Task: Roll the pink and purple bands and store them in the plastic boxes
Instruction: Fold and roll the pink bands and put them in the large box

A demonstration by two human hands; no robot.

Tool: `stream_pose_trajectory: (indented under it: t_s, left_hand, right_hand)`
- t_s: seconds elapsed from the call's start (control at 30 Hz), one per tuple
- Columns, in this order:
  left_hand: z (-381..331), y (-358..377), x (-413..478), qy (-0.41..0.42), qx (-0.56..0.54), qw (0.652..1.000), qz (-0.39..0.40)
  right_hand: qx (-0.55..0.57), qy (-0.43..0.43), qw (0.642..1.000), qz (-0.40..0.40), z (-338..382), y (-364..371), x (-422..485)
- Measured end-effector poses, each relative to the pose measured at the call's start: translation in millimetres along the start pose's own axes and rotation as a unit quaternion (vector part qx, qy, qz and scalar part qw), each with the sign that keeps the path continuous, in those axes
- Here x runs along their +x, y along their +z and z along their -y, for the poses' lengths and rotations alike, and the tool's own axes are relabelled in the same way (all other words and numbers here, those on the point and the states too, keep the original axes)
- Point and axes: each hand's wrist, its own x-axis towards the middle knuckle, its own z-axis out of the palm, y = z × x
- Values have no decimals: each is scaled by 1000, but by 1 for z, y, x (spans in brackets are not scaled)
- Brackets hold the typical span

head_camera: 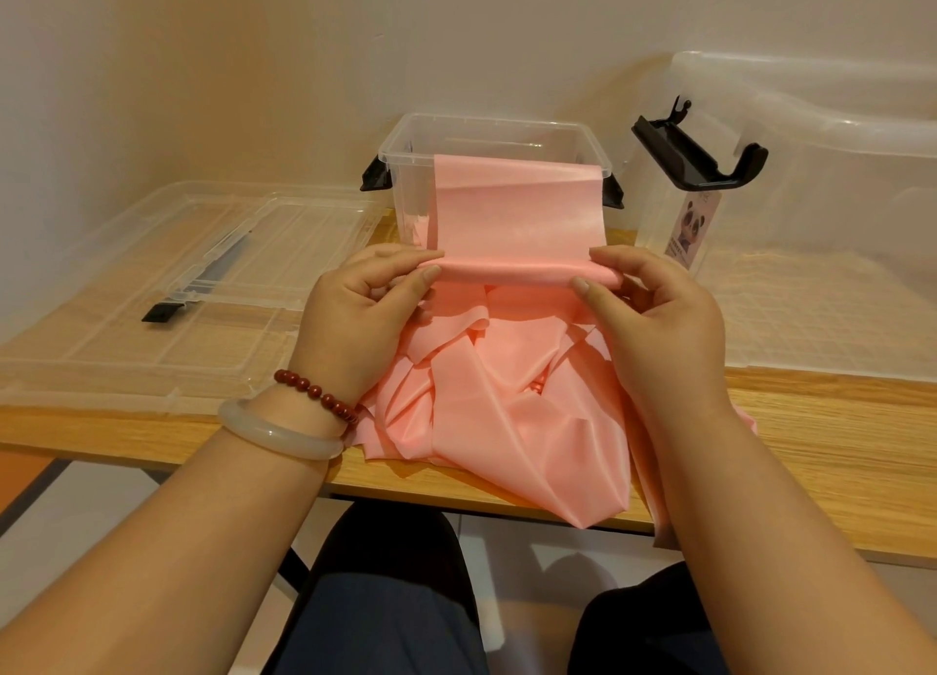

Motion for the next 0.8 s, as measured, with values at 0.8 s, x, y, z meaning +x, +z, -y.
stream_pose_trajectory:
  t_s: [0.8]
  left_hand:
    - [-1, -1, -3, 21, 1, 999, -27]
  right_hand:
    - [29, 18, 999, -5, 3, -1, -2]
